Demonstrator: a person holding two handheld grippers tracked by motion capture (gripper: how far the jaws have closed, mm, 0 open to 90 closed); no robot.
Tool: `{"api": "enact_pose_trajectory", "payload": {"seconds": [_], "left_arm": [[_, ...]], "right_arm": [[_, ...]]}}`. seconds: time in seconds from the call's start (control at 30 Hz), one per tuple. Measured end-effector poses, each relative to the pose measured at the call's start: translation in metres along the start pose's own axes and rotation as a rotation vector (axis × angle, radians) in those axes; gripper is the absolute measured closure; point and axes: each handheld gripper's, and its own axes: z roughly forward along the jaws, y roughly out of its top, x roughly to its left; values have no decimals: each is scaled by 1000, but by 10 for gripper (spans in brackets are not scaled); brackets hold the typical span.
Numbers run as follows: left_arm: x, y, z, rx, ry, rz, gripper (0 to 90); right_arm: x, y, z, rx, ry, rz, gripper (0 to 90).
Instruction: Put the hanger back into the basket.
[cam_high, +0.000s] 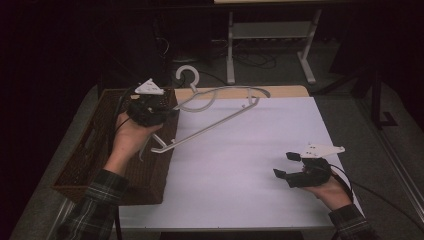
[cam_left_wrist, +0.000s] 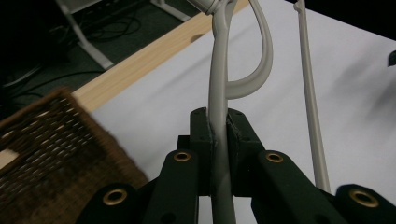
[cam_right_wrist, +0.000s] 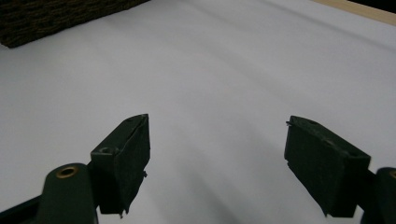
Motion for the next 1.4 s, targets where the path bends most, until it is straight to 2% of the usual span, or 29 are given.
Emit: {"api": "enact_pose_trajectory", "payload": {"seconds": [0.13,0.2,0.23,0.27,0.3,0.6,0.73,0.9,1.1,1.4], "left_arm": [[12,-8,-13,-7,25,-20,831],[20,-14,-20,-9,37,-27,831],[28,-20,-28,-11,49,-43,831],[28,-20,-28,-11,49,-43,831],[35,-26,-35,-10,67,-56,831],[58,-50,-64,-19,122,-103,831],[73,-66,-80,-13,167,-134,831],[83,-80,-90,-5,193,-160,831],[100,-102,-109,15,250,-200,831],[116,-125,-124,44,312,-240,830]], "right_arm": [[1,0,1,-2,-8,-4,223],[1,0,1,0,-13,-2,222],[0,0,0,0,-16,3,221],[0,0,0,0,-16,3,221],[0,0,1,1,-17,4,220],[0,0,2,7,-28,5,198],[-1,0,2,-1,-33,5,183],[-2,1,0,-16,-35,17,167],[-3,0,0,-13,-44,15,167],[-3,0,0,-11,-48,18,168]]}}
